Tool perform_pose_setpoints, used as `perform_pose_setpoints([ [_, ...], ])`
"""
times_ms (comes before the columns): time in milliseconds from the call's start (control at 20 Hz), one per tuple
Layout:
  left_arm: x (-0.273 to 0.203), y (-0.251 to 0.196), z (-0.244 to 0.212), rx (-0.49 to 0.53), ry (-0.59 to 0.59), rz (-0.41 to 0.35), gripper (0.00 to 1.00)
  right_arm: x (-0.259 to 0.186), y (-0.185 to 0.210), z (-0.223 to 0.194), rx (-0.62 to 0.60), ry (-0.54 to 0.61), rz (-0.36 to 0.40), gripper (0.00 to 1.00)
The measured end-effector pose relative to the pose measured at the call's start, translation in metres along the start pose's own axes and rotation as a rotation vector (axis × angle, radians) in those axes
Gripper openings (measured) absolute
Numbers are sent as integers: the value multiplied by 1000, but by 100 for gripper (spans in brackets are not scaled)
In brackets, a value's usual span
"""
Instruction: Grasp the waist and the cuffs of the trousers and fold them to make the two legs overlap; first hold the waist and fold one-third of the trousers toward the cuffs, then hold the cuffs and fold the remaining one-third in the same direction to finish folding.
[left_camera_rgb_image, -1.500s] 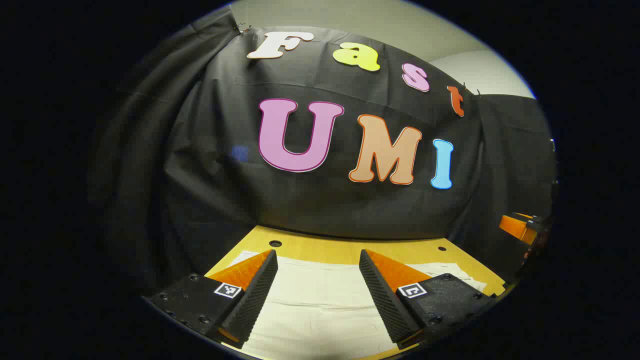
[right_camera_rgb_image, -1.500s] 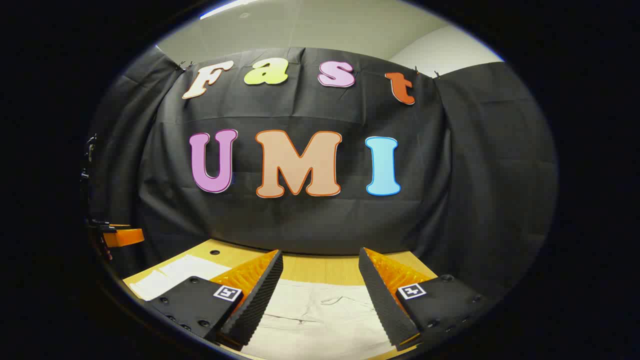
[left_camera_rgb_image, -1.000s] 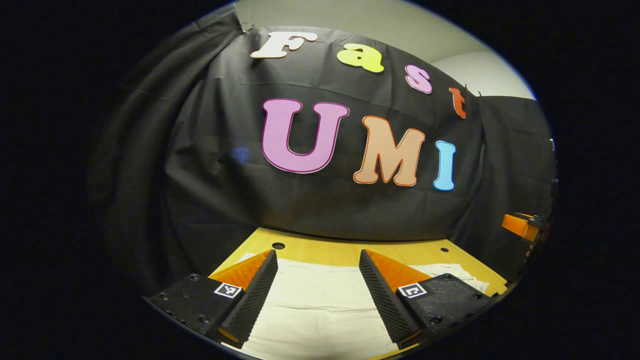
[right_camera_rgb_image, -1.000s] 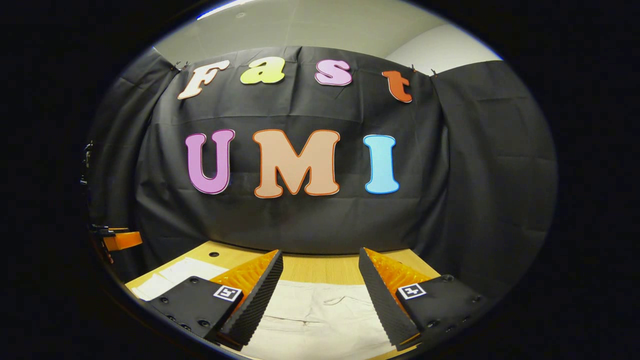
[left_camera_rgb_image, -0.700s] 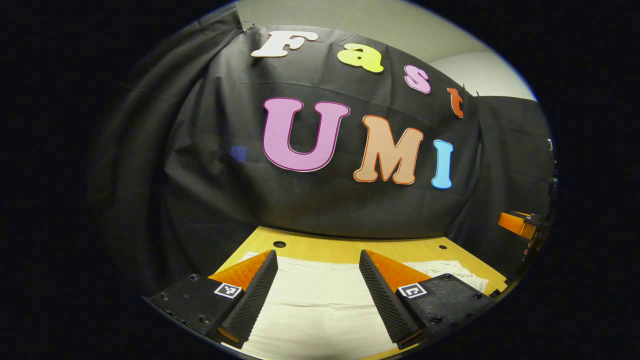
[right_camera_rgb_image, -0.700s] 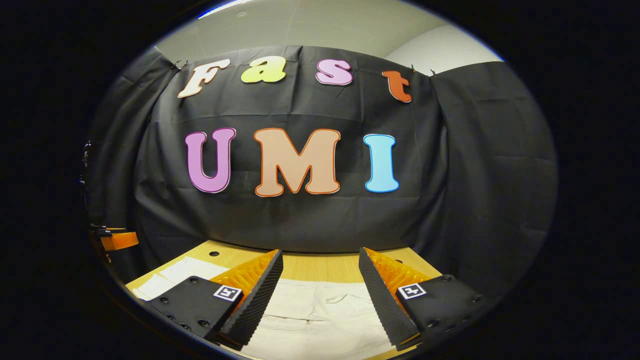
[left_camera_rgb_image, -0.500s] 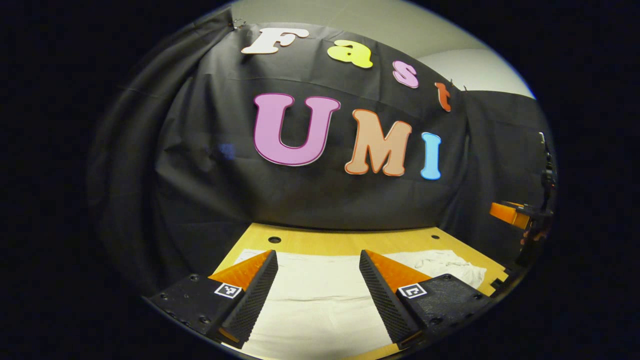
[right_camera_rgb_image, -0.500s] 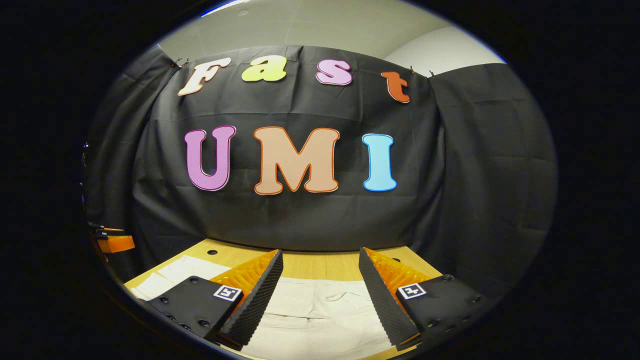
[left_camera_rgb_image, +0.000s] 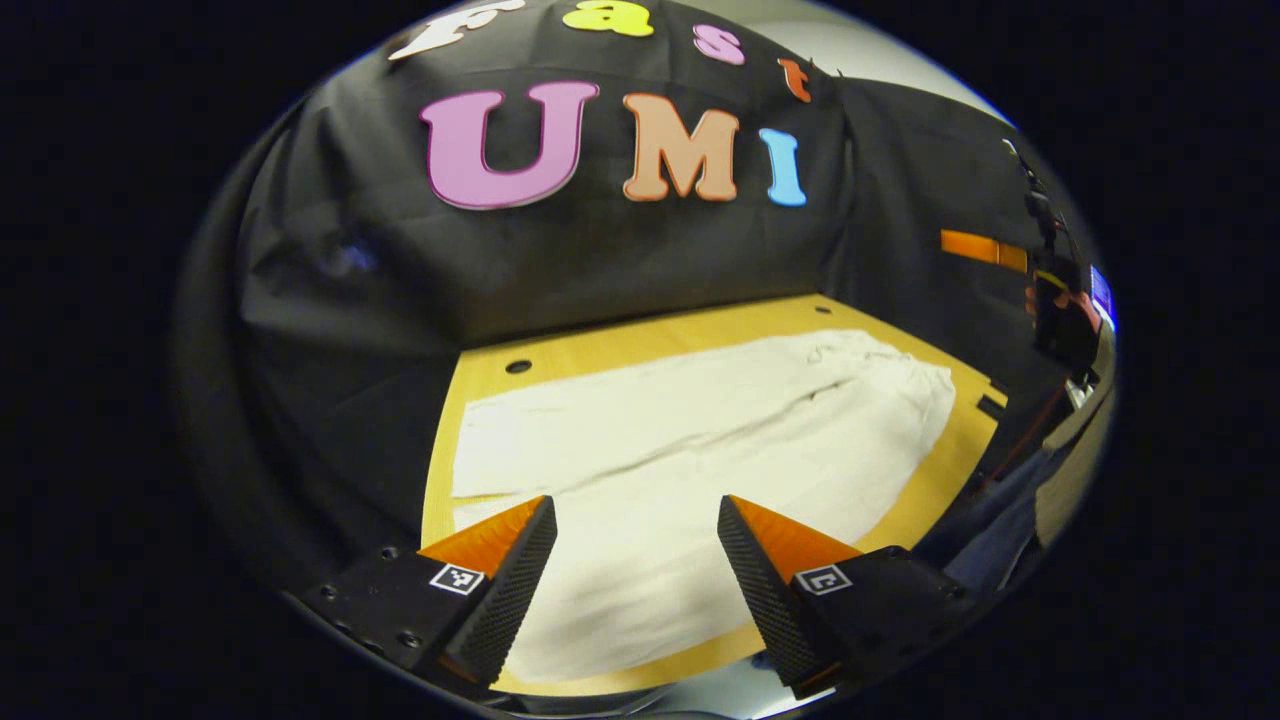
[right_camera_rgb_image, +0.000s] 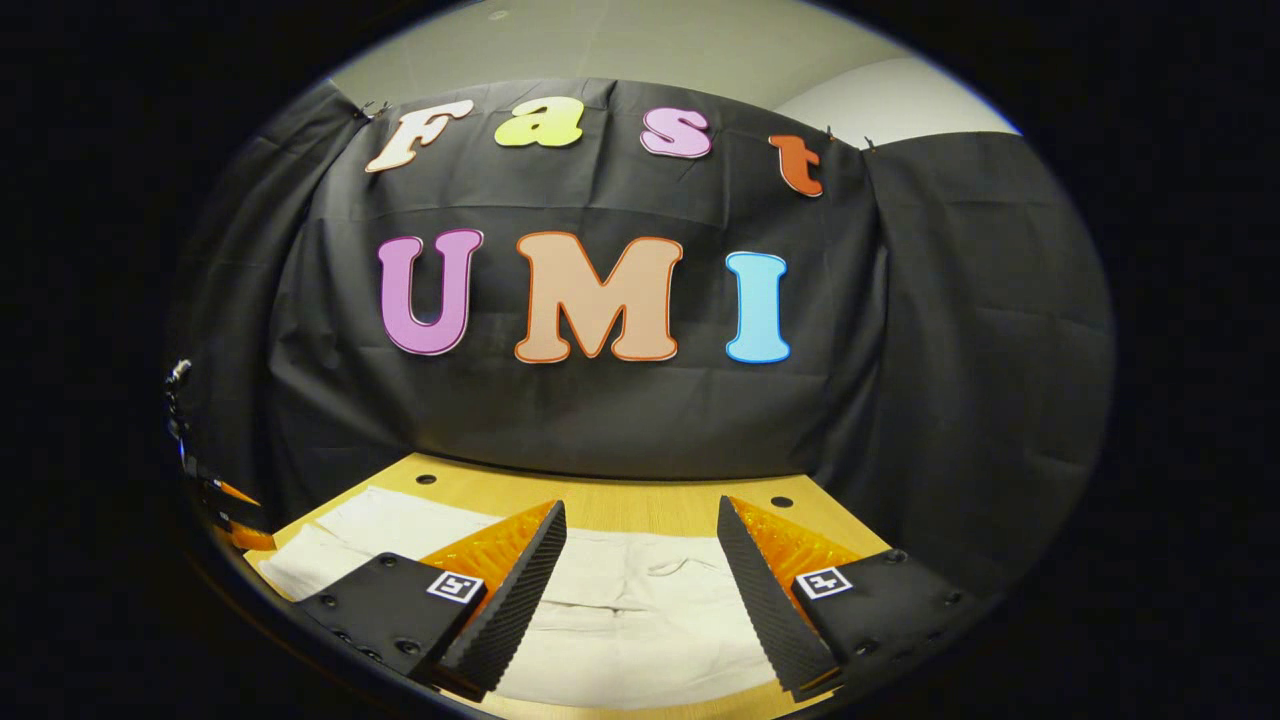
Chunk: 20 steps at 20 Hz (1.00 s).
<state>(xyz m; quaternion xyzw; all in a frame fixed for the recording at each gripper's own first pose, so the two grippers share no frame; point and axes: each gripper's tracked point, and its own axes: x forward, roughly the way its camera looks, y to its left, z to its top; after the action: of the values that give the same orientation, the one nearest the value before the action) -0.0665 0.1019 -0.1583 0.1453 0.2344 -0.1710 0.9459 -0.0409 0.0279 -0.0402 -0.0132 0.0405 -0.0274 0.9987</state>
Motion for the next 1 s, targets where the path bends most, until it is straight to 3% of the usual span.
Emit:
perform_pose_setpoints([
  [400,-1,-10,-93,228,311,-188,97,-14,-3,-34,-26,90,24,98],
  [600,-6,-16,-120,335,426,-269,92,-17,-12,-45,-15,124,25,98],
  [800,-13,-11,-142,433,526,-306,92,-17,-23,-48,-14,131,7,98],
  [900,-17,-9,-151,435,570,-325,87,-18,-24,-49,-21,129,4,98],
  [1000,-17,-5,-155,449,593,-331,90,-18,-26,-49,-36,131,5,98],
])
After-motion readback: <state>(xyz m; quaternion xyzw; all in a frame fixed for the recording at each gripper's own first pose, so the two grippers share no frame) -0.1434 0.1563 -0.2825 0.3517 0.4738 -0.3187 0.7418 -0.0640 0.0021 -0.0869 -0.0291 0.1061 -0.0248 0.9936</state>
